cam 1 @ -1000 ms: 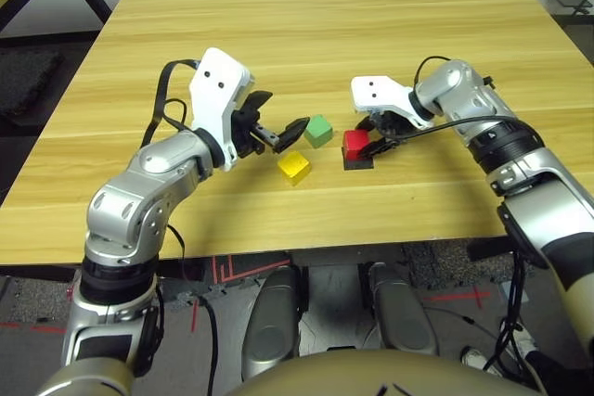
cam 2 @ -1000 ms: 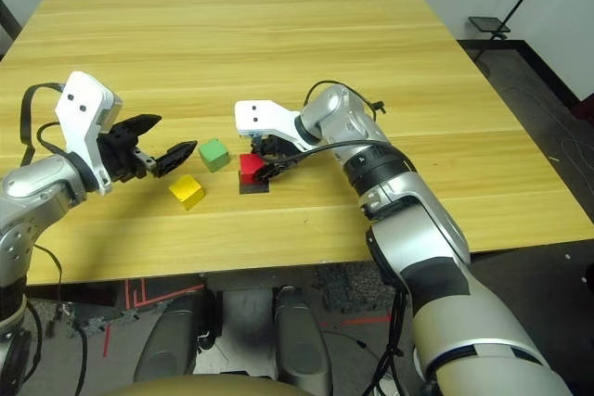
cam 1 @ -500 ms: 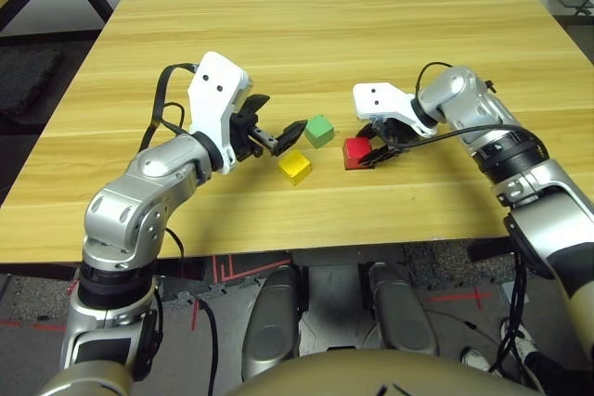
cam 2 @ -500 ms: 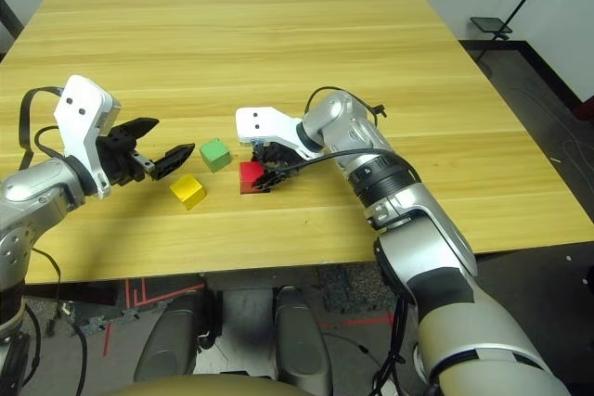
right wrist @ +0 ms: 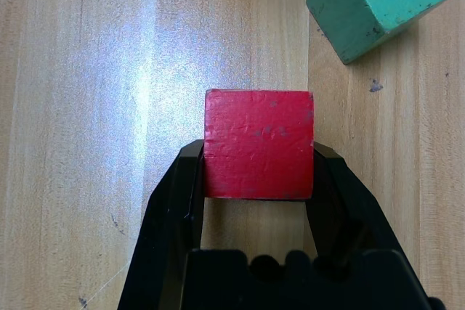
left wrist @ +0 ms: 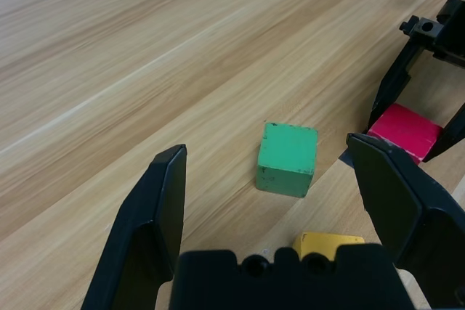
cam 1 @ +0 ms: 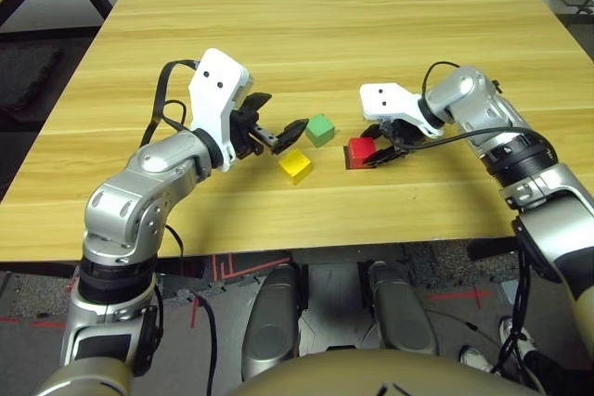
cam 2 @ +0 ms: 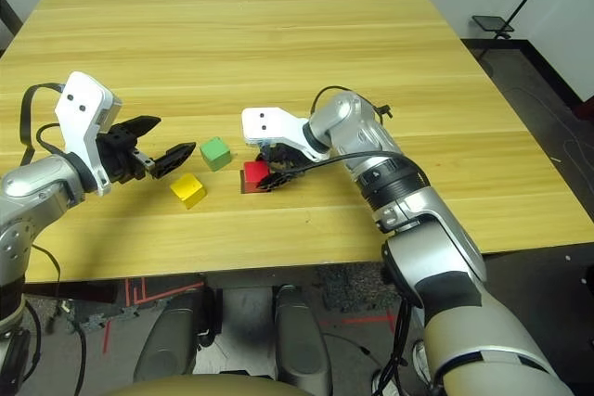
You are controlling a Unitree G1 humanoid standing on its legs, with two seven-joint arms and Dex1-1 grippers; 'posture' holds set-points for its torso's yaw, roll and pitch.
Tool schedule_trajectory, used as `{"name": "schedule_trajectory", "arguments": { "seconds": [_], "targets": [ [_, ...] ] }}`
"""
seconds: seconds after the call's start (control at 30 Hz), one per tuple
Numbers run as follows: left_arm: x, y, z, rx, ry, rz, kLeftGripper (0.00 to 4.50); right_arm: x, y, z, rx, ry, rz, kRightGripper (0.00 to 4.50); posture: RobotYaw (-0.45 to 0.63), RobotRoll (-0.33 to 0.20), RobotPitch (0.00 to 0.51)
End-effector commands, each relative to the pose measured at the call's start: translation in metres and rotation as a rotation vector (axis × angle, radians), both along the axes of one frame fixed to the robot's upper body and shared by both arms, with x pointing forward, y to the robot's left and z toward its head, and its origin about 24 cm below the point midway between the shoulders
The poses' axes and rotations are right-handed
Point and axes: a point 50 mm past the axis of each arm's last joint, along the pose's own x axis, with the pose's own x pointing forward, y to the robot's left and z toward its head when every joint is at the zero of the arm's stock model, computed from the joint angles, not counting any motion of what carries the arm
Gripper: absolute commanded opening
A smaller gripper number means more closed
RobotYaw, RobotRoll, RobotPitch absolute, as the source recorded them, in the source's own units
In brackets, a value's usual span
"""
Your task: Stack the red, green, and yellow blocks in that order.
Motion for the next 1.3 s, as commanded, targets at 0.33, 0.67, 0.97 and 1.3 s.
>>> {"name": "schedule_trajectory", "arguments": {
  "seconds": [0.33,0.67,0.97,1.3],
  "targets": [
    [0.011,-0.009,-0.001,0.059,0.068,-0.068,4.5,0.007,-0.026,0.029,0.161,0.019,-0.006,4.46,0.46,-0.166,0.139],
    [0.033,-0.026,-0.021,0.162,0.122,-0.119,4.5,0.001,-0.079,0.066,0.338,0.021,-0.137,4.46,0.37,-0.117,0.091],
    [0.055,-0.035,-0.043,0.145,0.105,-0.087,4.5,-0.013,-0.076,0.063,0.422,0.023,-0.214,4.46,0.27,-0.077,0.088],
    [0.066,-0.046,-0.058,0.252,0.139,-0.166,4.5,-0.019,-0.075,0.062,0.464,0.004,-0.275,4.46,0.24,-0.053,0.091]
  ]
}}
